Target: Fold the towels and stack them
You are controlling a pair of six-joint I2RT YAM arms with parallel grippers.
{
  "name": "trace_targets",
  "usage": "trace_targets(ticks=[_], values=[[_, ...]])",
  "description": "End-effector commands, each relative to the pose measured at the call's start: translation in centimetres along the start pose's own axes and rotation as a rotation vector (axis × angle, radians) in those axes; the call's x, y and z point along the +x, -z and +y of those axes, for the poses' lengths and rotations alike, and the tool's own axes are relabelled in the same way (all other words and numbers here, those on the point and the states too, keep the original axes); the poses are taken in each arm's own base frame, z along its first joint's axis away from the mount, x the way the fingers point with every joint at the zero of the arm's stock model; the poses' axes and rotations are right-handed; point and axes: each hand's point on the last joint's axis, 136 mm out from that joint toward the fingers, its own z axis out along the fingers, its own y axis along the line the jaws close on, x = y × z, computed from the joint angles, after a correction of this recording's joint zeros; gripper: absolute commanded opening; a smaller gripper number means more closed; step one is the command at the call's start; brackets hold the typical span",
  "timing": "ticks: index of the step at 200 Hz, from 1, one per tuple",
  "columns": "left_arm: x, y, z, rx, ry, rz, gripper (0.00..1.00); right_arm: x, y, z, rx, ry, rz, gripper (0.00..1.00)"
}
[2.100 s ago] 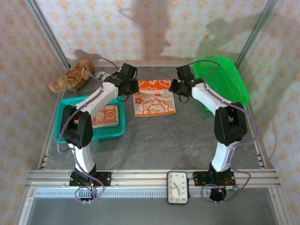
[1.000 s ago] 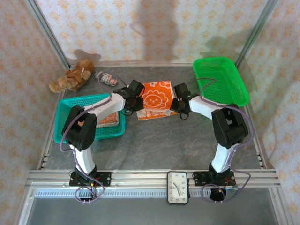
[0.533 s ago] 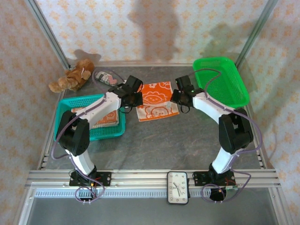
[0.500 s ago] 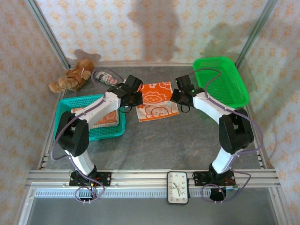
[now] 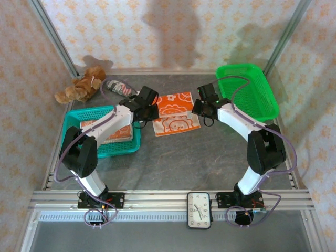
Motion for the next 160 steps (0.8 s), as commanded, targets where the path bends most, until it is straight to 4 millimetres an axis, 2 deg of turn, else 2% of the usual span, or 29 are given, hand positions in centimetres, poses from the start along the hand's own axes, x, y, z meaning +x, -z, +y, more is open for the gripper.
trace_targets(ticks=[1,76,83,91,106,113,121,130,160], values=[[1.4,-0.5,0.3,-0.001,0.015,0.021,0.0,0.8,0.0,-1.1,0.026,-0.001,0.002,0.0],[5.6,-4.1,1.0,-0.028,0.01,0.111,0.0,4.8,-2.9,-3.4,0.065,-0.019,0.08,0.0],[5.8,-4.3,1.0,-0.028,0.01,0.117,0.07,5.0,-3.1,-3.6,0.069,-0.018,0.085,0.01],[6.0,-4.3,1.0,-0.03,0.007,0.123,0.13,5.2,-3.1,-3.6,0.07,-0.018,0.089,0.07],[6.1,-4.2,1.0,-0.029,0.003,0.125,0.31,5.2,-2.9,-3.7,0.07,-0.017,0.088,0.32],[6.1,-4.1,1.1,-0.031,0.002,0.122,0.4,5.0,-2.7,-3.6,0.068,-0.015,0.084,0.4],[5.8,-3.9,1.2,-0.038,-0.003,0.114,0.48,4.9,-2.4,-3.5,0.065,-0.01,0.081,0.41],[5.4,-3.5,1.2,-0.045,-0.014,0.102,0.51,4.5,-2.1,-3.3,0.062,-0.005,0.073,0.42],[3.7,-3.2,0.8,-0.057,-0.038,0.084,0.51,3.5,-1.9,-2.2,0.04,0.035,0.071,0.39]])
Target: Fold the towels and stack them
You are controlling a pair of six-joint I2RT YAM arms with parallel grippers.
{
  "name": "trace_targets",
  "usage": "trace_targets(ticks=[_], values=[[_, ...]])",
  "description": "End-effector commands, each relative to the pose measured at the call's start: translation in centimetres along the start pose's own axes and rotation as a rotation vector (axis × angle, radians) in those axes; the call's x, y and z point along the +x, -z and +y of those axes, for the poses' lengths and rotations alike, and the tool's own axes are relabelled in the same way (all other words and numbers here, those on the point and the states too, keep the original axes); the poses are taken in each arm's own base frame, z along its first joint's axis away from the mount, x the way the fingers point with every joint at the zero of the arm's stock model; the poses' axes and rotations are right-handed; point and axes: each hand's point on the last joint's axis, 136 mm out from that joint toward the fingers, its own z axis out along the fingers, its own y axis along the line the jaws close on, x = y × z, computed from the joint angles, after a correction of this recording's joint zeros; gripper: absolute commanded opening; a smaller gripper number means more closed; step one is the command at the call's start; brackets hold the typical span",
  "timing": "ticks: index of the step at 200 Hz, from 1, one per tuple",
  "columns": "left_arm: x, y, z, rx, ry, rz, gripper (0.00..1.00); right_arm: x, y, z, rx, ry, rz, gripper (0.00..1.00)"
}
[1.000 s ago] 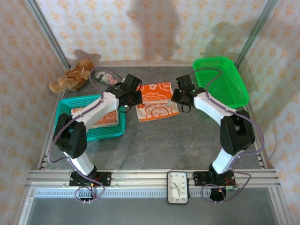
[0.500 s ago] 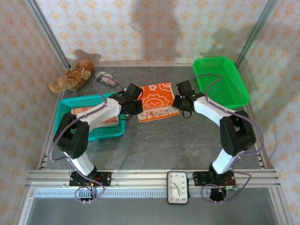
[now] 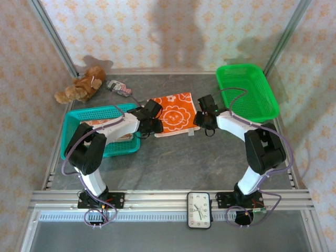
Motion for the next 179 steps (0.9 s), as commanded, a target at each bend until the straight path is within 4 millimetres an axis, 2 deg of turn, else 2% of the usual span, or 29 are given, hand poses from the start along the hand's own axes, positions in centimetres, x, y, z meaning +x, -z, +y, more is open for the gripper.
trace_targets(ticks=[1,38,51,55,70,84,107,132,179], values=[[-2.1,1.0,-0.1,-0.028,-0.024,-0.043,0.51,-1.8,1.0,1.1,-0.014,0.038,-0.036,0.39],[-5.1,-0.2,-1.2,-0.016,-0.024,-0.052,0.33,-2.1,-1.5,2.8,-0.036,0.096,0.039,0.28],[-6.2,-0.7,-1.5,-0.012,-0.015,-0.056,0.3,-2.1,-2.7,3.0,-0.022,0.119,0.068,0.27],[-6.1,-1.8,-1.3,-0.025,-0.014,-0.037,0.29,-2.2,-3.1,3.0,-0.015,0.124,0.072,0.27],[-6.8,-2.8,-1.5,-0.02,-0.007,-0.028,0.23,-2.1,-4.3,3.0,-0.001,0.151,0.095,0.27],[-7.0,-4.1,-1.7,-0.018,0.0,-0.011,0.19,-1.8,-5.5,2.9,0.007,0.167,0.123,0.19],[-6.6,-5.7,-1.8,-0.028,0.0,0.025,0.18,-0.6,-6.5,2.0,0.035,0.166,0.16,0.14],[-5.4,-6.8,-1.1,-0.052,-0.002,0.061,0.17,1.0,-6.0,1.1,0.032,0.127,0.174,0.11],[-2.2,-6.2,-0.3,-0.053,-0.038,0.104,0.17,6.0,-4.0,-1.7,0.052,0.036,0.208,0.09]])
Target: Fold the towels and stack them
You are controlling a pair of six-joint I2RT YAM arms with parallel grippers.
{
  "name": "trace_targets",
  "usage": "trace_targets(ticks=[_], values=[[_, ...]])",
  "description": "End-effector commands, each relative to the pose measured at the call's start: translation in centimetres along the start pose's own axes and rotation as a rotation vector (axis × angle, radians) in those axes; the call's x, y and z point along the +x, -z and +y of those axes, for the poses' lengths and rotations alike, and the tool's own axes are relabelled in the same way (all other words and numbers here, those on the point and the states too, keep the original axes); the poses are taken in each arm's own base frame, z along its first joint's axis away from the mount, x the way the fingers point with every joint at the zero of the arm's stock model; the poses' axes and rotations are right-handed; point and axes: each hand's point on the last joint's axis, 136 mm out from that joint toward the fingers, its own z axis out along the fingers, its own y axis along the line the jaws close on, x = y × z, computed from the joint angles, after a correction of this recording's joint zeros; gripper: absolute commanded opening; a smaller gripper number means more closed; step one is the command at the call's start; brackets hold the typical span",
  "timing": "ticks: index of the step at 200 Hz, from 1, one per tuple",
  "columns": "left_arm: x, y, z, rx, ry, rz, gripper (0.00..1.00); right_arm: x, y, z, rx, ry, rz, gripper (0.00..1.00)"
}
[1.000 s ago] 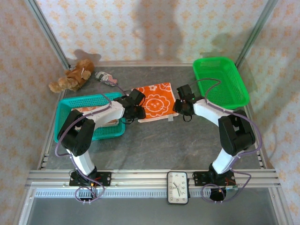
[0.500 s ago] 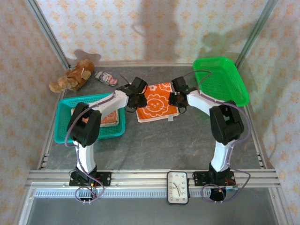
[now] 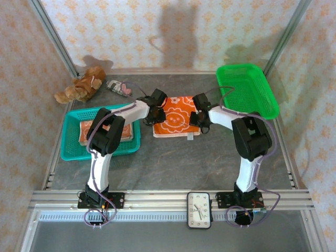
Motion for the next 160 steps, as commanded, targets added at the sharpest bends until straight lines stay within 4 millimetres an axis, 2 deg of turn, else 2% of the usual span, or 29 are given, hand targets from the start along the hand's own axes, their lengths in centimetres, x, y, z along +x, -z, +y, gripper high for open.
trace_targets(ticks=[1,27,45,48,64,89,107,122,136,140,160], values=[[3.4,0.3,0.9,-0.024,-0.044,0.073,0.17,4.9,0.2,-2.4,0.062,-0.063,0.087,0.09],[6.4,1.2,1.0,-0.002,-0.044,0.102,0.16,7.5,1.6,-3.1,0.06,-0.089,0.081,0.09],[8.5,1.6,1.1,0.007,-0.045,0.114,0.17,8.4,2.6,-3.1,0.048,-0.095,0.072,0.09],[8.4,2.4,0.8,0.021,-0.046,0.099,0.17,8.4,2.7,-3.1,0.046,-0.097,0.07,0.1],[8.6,3.5,0.5,0.045,-0.038,0.097,0.21,7.9,3.9,-2.8,0.035,-0.109,0.04,0.12],[6.2,5.4,-0.1,0.055,-0.053,0.04,0.22,5.2,5.8,-2.1,0.039,-0.101,-0.038,0.13],[3.7,6.0,-0.1,0.053,-0.051,0.008,0.19,2.6,6.5,-1.2,0.032,-0.092,-0.078,0.08],[1.7,5.9,0.3,0.048,-0.038,-0.011,0.14,0.6,6.2,-0.6,0.024,-0.097,-0.089,0.0],[-0.1,5.9,0.6,0.048,-0.024,-0.033,0.07,-1.3,5.7,-0.4,0.025,-0.109,-0.102,0.0],[-0.2,4.8,1.0,0.029,-0.02,-0.017,0.06,-1.8,5.6,-0.4,0.027,-0.11,-0.106,0.0],[-1.9,3.8,1.6,0.002,-0.01,-0.024,0.01,-4.1,4.2,-0.4,0.04,-0.11,-0.106,0.0]])
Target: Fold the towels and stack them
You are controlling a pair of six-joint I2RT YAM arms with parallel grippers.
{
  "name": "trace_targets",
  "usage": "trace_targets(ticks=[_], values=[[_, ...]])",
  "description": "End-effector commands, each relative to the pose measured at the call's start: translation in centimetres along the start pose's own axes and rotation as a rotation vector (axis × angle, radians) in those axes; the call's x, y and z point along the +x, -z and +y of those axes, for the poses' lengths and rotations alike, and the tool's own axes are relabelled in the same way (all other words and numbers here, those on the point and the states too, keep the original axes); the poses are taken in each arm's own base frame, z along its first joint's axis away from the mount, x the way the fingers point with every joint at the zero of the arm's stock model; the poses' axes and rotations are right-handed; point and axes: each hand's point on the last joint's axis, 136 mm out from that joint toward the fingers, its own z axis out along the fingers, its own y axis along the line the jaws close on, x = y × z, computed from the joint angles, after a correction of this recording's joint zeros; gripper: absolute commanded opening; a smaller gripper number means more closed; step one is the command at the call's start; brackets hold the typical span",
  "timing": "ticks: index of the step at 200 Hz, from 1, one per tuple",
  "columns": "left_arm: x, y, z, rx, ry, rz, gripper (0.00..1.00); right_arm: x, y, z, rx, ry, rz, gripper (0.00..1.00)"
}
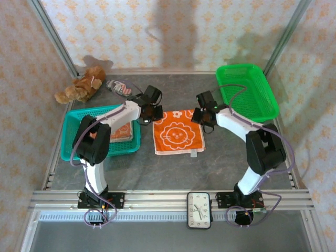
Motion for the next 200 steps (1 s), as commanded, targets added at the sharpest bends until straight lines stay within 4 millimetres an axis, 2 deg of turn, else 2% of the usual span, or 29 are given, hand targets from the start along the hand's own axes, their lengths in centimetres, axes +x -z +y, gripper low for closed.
trace_targets(ticks=[1,23,43,85,111,129,143,179,200], values=[[-0.7,-2.3,2.5,-0.099,-0.004,0.034,0.01,-1.6,-2.0,-1.1,0.067,0.008,0.011,0.0],[-1.9,-3.5,2.9,-0.116,-0.019,0.035,0.01,-3.4,-3.6,-0.4,0.061,0.021,0.025,0.0],[-2.4,-4.5,3.0,-0.127,-0.018,0.042,0.01,-4.2,-5.2,-0.2,0.065,0.035,0.049,0.0],[-2.0,-6.6,4.2,-0.183,-0.025,0.064,0.01,-4.5,-8.0,-2.3,0.126,0.025,0.082,0.0],[-2.1,-6.6,4.4,-0.184,-0.024,0.068,0.01,-3.9,-9.0,-3.3,0.142,0.024,0.115,0.0],[-2.8,-5.5,3.9,-0.169,-0.023,0.047,0.02,-3.9,-8.7,-3.4,0.137,0.025,0.112,0.0],[-3.6,-4.5,3.5,-0.159,-0.026,0.021,0.06,-4.5,-7.9,-3.0,0.125,0.027,0.09,0.0],[-4.8,-3.4,3.8,-0.165,-0.017,-0.012,0.26,-6.6,-5.6,-2.0,0.108,0.047,0.02,0.22],[-5.0,-3.8,4.2,-0.177,-0.008,-0.009,0.41,-7.0,-5.5,-1.7,0.107,0.056,0.014,0.28]])
